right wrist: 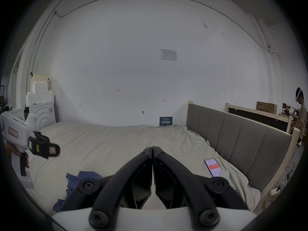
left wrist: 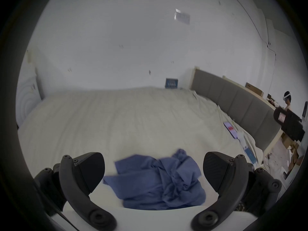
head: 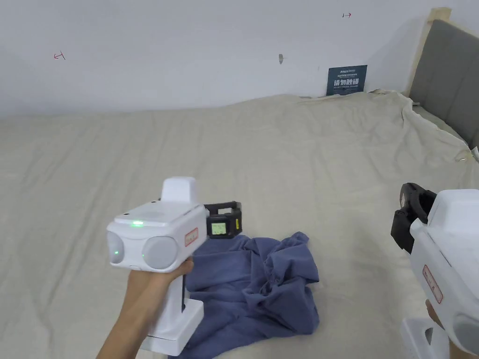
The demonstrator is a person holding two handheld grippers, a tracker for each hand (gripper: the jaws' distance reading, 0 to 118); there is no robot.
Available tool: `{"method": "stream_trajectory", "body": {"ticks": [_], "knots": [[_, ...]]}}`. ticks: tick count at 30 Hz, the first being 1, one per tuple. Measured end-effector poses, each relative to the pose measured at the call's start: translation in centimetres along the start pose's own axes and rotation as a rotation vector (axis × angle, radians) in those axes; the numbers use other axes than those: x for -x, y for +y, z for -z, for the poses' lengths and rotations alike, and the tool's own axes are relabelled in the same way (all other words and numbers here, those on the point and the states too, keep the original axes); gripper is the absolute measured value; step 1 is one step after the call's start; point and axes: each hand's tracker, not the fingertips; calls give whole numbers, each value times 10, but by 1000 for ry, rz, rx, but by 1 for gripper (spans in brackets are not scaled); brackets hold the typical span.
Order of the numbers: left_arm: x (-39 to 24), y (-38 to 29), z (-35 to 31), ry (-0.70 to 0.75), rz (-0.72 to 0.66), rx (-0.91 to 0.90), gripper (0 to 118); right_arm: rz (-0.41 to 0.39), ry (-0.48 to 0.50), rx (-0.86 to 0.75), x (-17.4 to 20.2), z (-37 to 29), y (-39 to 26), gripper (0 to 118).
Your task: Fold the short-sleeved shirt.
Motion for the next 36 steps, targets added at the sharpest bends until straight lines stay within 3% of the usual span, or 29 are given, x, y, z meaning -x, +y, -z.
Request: {"method": "stream_trajectory", "body": {"ticks": [4,8,11,13,15,19,30,36], "knots": [[9,-3,-30,129,59,-173,115,0,3,-15,2,-2,3,0],[18,-14,-52,215,89,-303,99,4,6,-23,3,-4,4,0],[24,-22,-62,282,103,-333,66,4,8,-30,5,-6,5,0],[31,-25,-62,300,93,-320,30,5,8,-35,5,-7,4,0],[40,-27,-65,289,65,-312,9,8,8,-38,6,-9,4,0],[50,-33,-70,288,13,-336,0,10,8,-37,8,-10,4,0],[56,-33,-70,296,-10,-325,0,14,15,-35,11,-10,4,0],[58,-29,-58,265,-39,-126,0,12,18,-30,12,-8,4,0]]}}
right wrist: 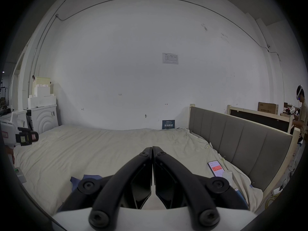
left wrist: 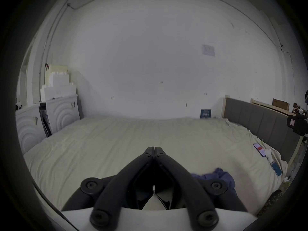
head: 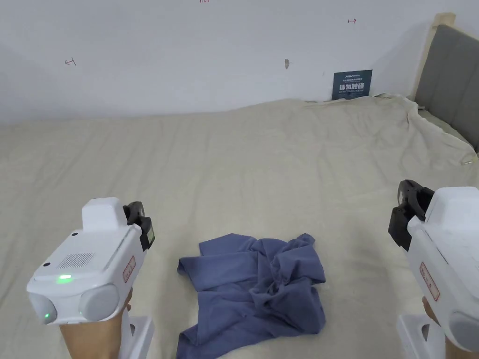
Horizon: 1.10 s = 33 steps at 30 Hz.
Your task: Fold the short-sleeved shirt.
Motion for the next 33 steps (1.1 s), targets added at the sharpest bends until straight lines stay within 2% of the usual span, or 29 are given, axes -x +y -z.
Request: {"method": "stream_trajectory", "body": {"ticks": [10,12,18,20,22,24,26,30,33], "knots": [[1,-58,45,-107,-101,462,0,12,3,29,1,5,-11,0],[1,-78,49,-120,-130,530,0,10,5,35,1,5,-14,0],[-9,-131,55,-124,-106,689,0,12,2,57,-1,9,-22,0],[-11,-146,56,-115,-100,729,9,13,1,66,-2,10,-25,0],[-14,-158,56,-112,-96,740,38,11,2,74,-2,11,-27,0],[-17,-167,58,-105,-81,775,73,9,4,81,-2,11,-29,0],[-20,-174,58,-102,-63,782,79,9,5,86,-2,12,-31,0],[-25,-188,65,-74,-26,809,79,18,5,97,-2,13,-35,0],[-30,-192,64,-61,-23,811,73,17,8,103,-2,14,-36,0]]}}
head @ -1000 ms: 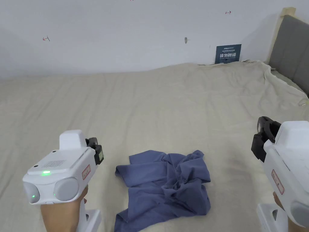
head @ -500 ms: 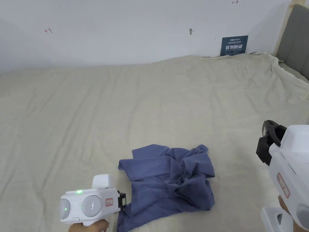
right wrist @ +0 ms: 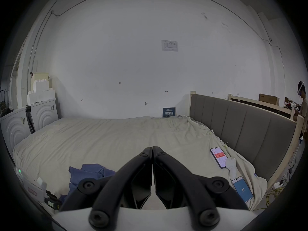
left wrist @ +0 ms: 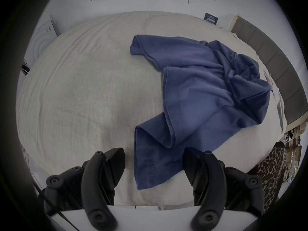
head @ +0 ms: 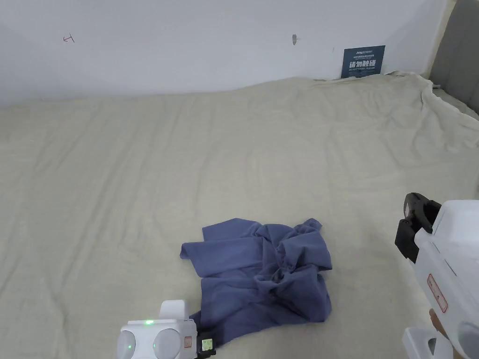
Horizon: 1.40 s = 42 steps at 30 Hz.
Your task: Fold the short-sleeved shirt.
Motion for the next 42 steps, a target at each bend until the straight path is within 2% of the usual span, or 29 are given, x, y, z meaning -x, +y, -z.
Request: {"method": "stream_trajectory", "body": {"ticks": [1,2,3,4,6,7,10,13,17,22,23,24,26,27,28,29,35,39,40,41,42], "knots": [[-2,0,0,13,11,-1,70,-3,0,2,0,0,0,0],[-3,0,-2,17,26,-4,60,-5,1,3,0,0,0,0],[-3,0,-3,17,41,-8,41,-5,1,5,0,1,-1,0],[-5,0,-5,15,53,-10,27,-4,1,7,0,2,-1,0],[-7,2,-8,-30,61,-12,5,-1,2,10,0,4,-2,0],[-9,3,-9,-74,55,-9,5,0,2,14,0,6,-3,0],[-8,3,-12,-58,59,-30,2,6,9,32,0,14,-4,0],[0,5,-30,-113,15,-110,1,19,38,81,-1,33,-6,0],[12,15,-59,-186,-11,-179,1,33,105,214,4,79,-8,0],[22,27,-75,-199,-25,-219,1,43,180,423,15,152,-21,3],[23,30,-75,-200,-28,-226,1,58,194,465,18,167,-25,9],[24,31,-75,-203,-31,-225,1,59,193,512,21,182,-30,23],[25,31,-73,-206,-36,-225,1,80,204,570,26,210,-41,58],[26,32,-71,-209,-39,-223,1,96,211,603,28,223,-45,79],[26,32,-69,-211,-41,-217,1,110,210,627,31,233,-50,91],[27,32,-67,-209,-42,-213,1,102,214,665,35,244,-54,96],[32,30,-57,-215,-61,-188,1,79,194,784,63,281,-76,96],[33,29,-55,-216,-63,-179,1,72,166,834,73,290,-91,92],[33,28,-54,-217,-64,-178,1,68,166,837,75,292,-94,81],[34,28,-54,-218,-65,-177,1,64,167,849,77,288,-96,63],[34,27,-54,-220,-66,-176,1,71,183,868,77,287,-99,34]]}}
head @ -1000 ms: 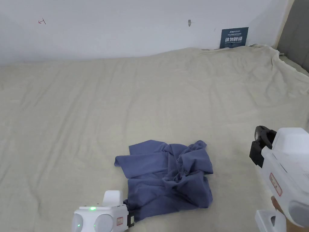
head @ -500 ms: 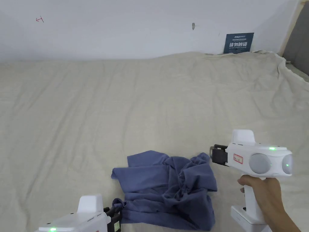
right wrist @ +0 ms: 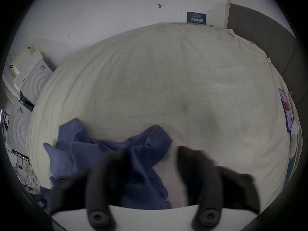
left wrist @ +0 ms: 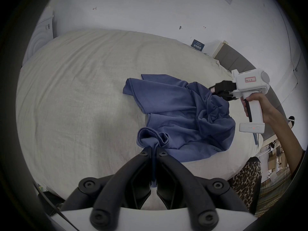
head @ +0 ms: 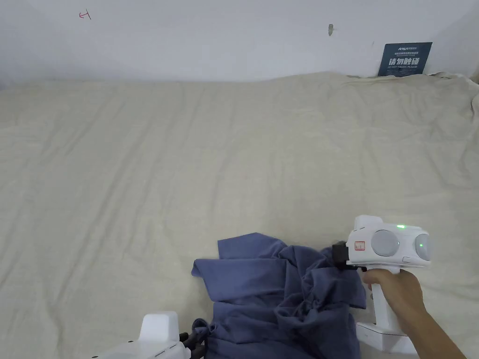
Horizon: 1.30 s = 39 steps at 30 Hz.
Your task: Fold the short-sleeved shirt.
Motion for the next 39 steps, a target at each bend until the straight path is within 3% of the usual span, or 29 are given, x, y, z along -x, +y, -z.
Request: {"method": "stream_trajectory", "body": {"ticks": [1,2,4,8,19,31,39], "knots": [[0,0,0,0,-1,0,1,11,33,6,0,0,-3,18],[0,0,-1,-1,-4,-3,1,28,55,-2,0,-3,-6,11],[0,-1,-2,-3,-8,-8,1,31,35,-42,-2,-13,-9,7],[0,0,-5,-12,-11,-25,1,32,58,-118,-21,-34,-5,6],[5,31,-41,-46,-39,-149,1,37,100,-375,-45,-167,-5,6],[34,140,-108,85,1,-385,1,74,87,-606,-72,-274,27,6],[45,217,-139,164,2,-499,1,102,23,-722,-92,-318,70,6]]}}
